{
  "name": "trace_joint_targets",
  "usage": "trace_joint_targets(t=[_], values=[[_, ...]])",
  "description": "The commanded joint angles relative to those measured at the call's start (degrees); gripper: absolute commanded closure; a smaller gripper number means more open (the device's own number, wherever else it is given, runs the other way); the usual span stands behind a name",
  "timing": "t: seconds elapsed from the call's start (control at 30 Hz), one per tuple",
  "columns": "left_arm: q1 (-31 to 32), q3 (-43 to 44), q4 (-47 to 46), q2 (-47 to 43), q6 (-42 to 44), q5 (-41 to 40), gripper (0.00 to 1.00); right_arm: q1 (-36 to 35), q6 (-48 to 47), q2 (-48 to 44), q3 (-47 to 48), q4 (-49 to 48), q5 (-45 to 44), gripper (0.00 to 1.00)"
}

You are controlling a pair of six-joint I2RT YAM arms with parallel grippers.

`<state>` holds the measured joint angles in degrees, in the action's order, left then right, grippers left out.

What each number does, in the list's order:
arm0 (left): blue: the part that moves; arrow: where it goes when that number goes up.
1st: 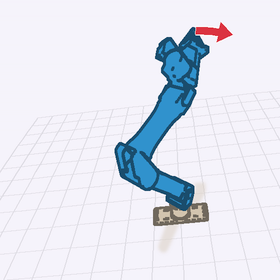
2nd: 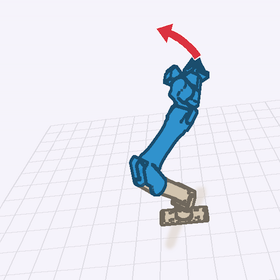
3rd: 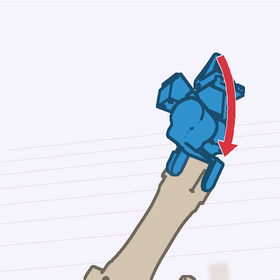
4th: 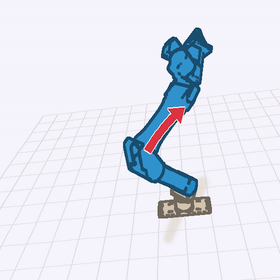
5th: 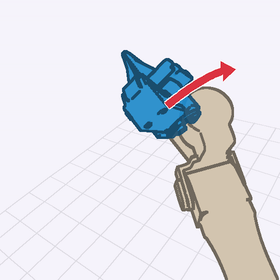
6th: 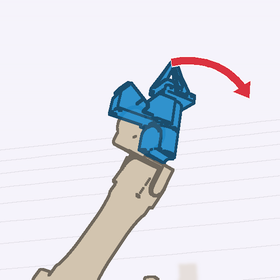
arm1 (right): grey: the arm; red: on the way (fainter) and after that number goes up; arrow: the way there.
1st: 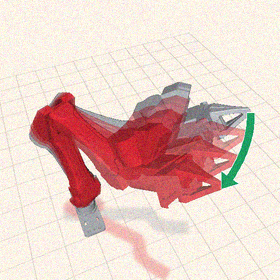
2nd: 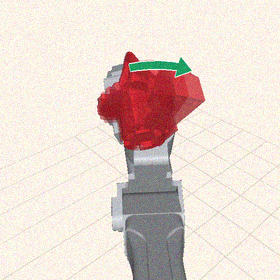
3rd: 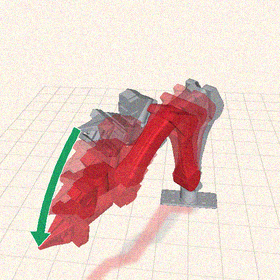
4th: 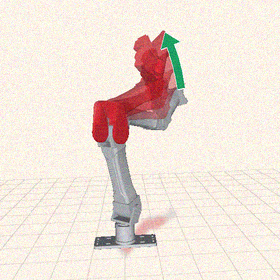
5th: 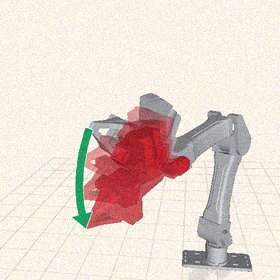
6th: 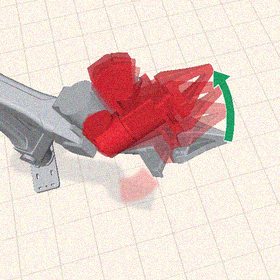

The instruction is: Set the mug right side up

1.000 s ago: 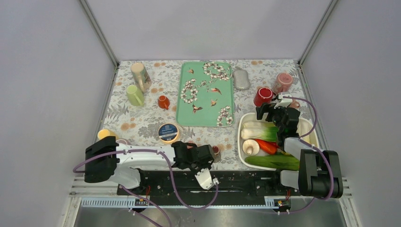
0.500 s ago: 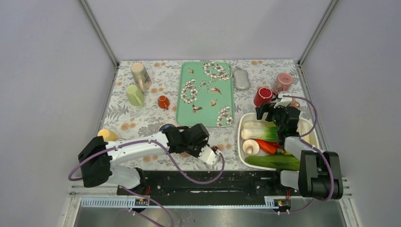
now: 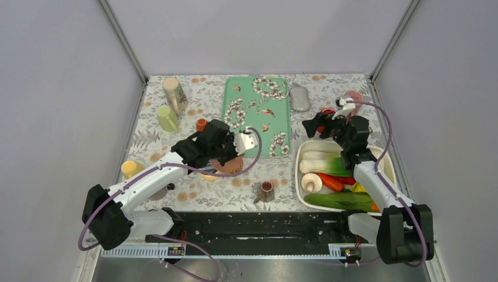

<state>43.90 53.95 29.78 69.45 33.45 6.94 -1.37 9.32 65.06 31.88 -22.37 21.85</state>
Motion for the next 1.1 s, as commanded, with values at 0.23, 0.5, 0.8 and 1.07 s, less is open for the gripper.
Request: trace_joint_targets(t=[0.23, 0.5, 0.8, 1.07], values=[[-14.6, 8.0, -15.1, -4.6, -24.0, 12.4, 1.0, -25.4, 13.9, 1.1, 8.9, -0.5, 9.7, 0.01], [-18.3, 13.4, -13.6, -3.9, -28.9, 18.0, 1.0, -34.7, 28.6, 14.3, 12.2, -18.4, 18.7, 0.02], [-18.3, 14.0, -15.1, -3.1, -32.7, 23.5, 1.0, -37.6, 35.5, 22.2, 17.4, -30.7, 22.4, 0.15], [-19.2, 13.1, -15.6, -2.9, -33.2, 21.3, 1.0, -38.6, 33.1, 22.9, 20.3, -26.8, 24.4, 1.0]])
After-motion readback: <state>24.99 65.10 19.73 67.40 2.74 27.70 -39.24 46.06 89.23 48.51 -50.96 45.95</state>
